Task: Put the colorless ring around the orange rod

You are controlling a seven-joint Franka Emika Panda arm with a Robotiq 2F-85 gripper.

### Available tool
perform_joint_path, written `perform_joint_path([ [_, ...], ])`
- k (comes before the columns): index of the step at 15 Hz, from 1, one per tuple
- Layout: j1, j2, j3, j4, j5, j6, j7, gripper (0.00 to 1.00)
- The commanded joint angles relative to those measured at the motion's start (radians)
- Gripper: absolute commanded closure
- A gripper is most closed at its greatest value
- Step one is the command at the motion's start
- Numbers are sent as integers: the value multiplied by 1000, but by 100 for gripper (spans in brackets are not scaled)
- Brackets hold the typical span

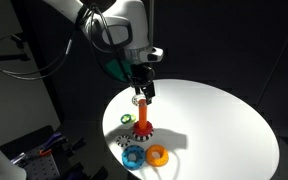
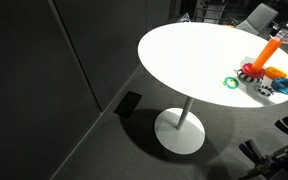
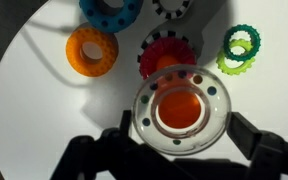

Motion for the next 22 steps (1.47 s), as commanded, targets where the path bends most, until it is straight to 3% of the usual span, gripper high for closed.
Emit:
perform_joint_path([
  [1,-6,37,-1,35,8,-1,7,31],
  [5,-6,59,0,39,15,-14,-1,31],
  [6,-6,62,1,39,17,-16,-4,1],
  [15,-5,15,7,19,119,-113,-145,0],
  [22,-2,-39,3,6,114,-225,-211,0],
])
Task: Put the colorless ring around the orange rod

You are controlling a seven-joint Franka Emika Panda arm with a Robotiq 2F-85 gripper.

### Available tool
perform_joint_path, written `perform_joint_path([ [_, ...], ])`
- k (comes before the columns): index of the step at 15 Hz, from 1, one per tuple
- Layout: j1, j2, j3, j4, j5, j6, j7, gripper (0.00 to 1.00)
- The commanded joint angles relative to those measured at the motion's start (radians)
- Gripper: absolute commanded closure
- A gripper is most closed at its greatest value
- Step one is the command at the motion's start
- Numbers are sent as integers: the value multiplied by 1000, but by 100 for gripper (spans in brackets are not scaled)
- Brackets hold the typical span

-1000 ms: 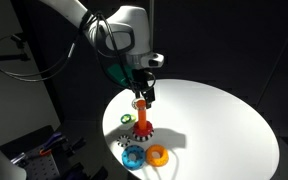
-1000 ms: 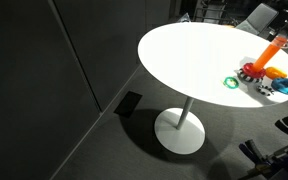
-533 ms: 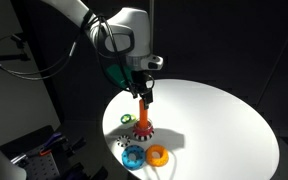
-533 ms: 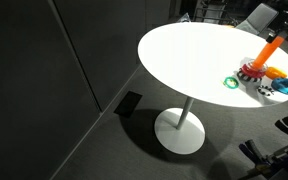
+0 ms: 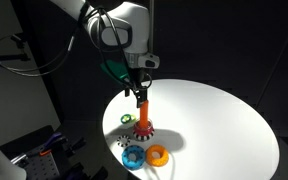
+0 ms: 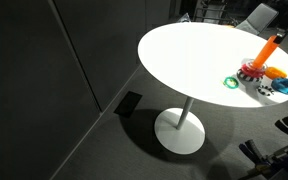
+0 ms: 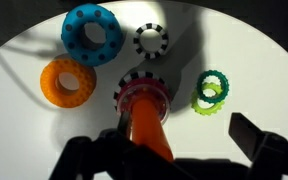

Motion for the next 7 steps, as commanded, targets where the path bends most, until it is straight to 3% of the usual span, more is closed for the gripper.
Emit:
perform_joint_path([
  [1,-4,-50,0,-7,-7,-57,-24,0],
  [7,-1,-36,0,-4,-1,-43,-4,0],
])
